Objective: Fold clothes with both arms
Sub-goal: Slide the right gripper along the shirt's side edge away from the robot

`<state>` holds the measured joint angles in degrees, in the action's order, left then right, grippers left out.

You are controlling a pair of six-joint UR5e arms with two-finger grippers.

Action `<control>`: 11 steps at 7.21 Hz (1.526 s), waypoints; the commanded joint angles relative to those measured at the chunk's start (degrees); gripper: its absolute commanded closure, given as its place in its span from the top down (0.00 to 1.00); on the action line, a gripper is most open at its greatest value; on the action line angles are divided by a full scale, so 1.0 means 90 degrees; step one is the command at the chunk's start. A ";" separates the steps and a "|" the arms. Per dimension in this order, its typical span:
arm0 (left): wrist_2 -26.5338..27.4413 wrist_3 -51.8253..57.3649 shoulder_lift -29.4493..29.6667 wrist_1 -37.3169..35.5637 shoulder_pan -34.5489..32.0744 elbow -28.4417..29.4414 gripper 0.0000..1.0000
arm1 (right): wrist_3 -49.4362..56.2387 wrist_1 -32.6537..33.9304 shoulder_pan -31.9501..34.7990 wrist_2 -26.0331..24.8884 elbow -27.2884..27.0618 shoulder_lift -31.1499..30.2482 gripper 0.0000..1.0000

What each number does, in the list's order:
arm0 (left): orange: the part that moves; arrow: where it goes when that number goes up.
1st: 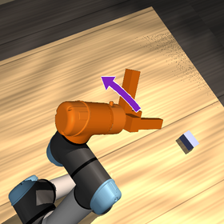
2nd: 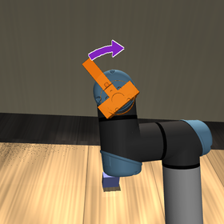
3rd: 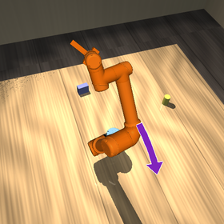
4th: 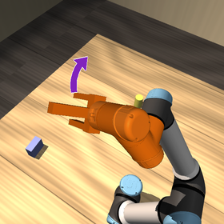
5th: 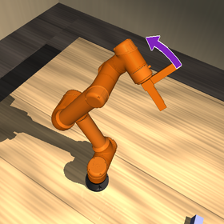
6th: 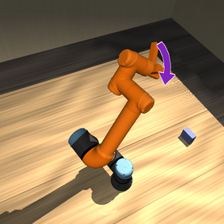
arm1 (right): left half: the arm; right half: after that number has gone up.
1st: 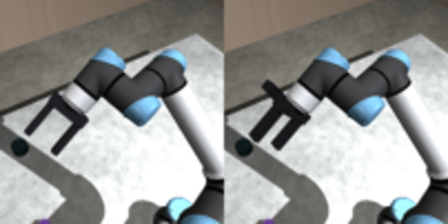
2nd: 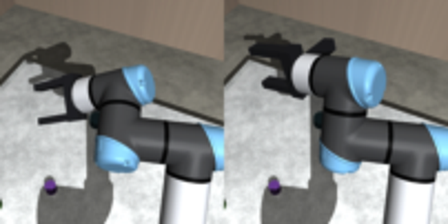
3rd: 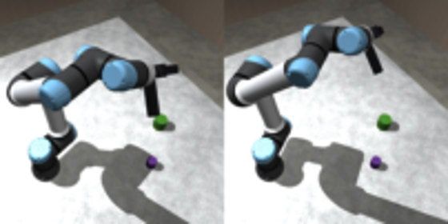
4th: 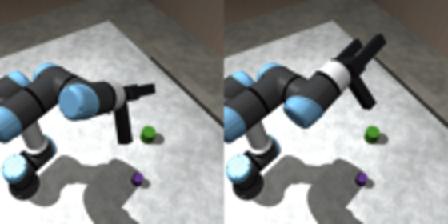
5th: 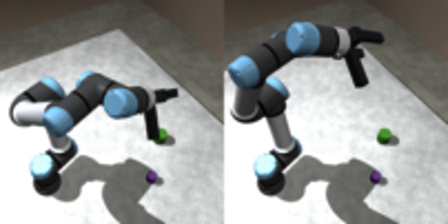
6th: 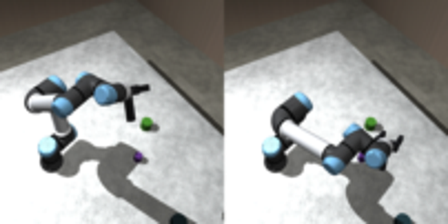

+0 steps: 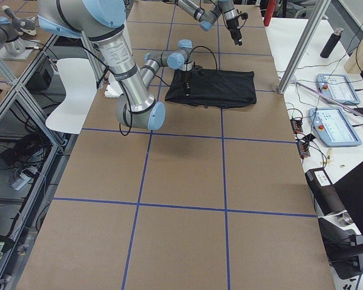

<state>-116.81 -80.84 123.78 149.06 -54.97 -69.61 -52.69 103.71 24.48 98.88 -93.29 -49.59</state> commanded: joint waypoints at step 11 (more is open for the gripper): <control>-0.0010 0.0017 0.0006 0.0000 -0.0005 0.0000 1.00 | 0.0416 -0.0048 0.0455 0.0488 -0.0166 -0.0089 0.49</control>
<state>-116.83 -80.73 123.84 149.06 -55.01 -69.62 -48.79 103.55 29.10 103.46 -98.23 -53.39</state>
